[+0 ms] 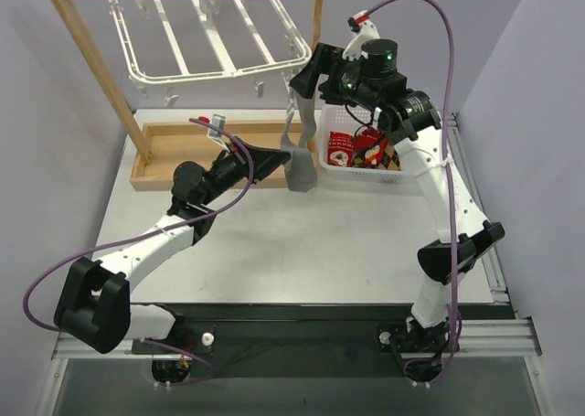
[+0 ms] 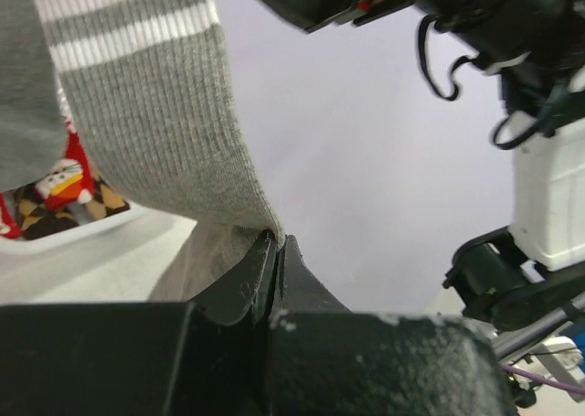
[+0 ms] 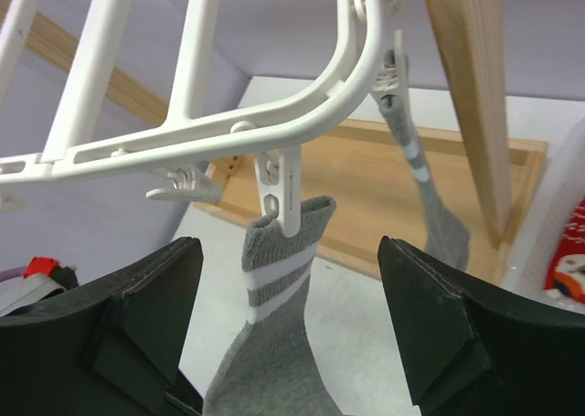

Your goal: Remove the socks clipped to the hanger

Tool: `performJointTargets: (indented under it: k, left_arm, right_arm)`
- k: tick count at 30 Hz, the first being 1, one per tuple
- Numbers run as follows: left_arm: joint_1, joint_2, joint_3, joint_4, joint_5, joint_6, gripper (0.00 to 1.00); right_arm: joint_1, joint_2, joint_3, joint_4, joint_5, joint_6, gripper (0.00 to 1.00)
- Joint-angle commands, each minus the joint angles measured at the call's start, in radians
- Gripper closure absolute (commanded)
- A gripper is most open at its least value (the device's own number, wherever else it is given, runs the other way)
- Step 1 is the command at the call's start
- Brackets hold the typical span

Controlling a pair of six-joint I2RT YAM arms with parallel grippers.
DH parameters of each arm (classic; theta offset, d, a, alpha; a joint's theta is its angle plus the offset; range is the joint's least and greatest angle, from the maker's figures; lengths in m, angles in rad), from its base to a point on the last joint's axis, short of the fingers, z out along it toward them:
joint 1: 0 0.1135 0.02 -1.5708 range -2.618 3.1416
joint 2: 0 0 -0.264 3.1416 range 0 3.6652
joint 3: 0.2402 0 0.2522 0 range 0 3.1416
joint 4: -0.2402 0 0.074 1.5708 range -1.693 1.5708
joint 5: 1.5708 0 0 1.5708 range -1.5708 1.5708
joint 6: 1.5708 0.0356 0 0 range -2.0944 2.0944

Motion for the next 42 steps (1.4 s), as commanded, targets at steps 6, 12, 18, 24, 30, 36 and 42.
performJointTargets:
  k: [6, 12, 18, 24, 30, 36, 42]
  left_arm:
    - [-0.078, -0.011, 0.023, -0.08, -0.136, 0.125, 1.0]
    - [-0.115, -0.01, 0.017, -0.08, -0.156, 0.127, 1.0]
    - [-0.123, -0.011, 0.017, -0.095, -0.162, 0.133, 1.0]
    - [-0.133, -0.007, 0.023, -0.097, -0.162, 0.13, 1.0]
    - [-0.133, 0.001, 0.028, -0.103, -0.162, 0.133, 1.0]
    - [-0.135, 0.003, 0.029, -0.105, -0.159, 0.13, 1.0]
    - [-0.137, 0.001, 0.035, -0.115, -0.159, 0.133, 1.0]
  right_arm:
    - [0.114, 0.081, 0.159, -0.094, 0.313, -0.218, 0.35]
    - [0.153, 0.148, 0.224, -0.088, 0.377, -0.32, 0.38]
    - [0.204, 0.184, 0.232, -0.025, 0.454, -0.424, 0.42]
    - [0.245, 0.221, 0.242, 0.031, 0.589, -0.527, 0.46]
    - [0.278, 0.244, 0.242, 0.081, 0.699, -0.603, 0.51]
    - [0.284, 0.253, 0.247, 0.108, 0.733, -0.637, 0.58]
    - [0.285, 0.256, 0.251, 0.116, 0.73, -0.642, 0.78]
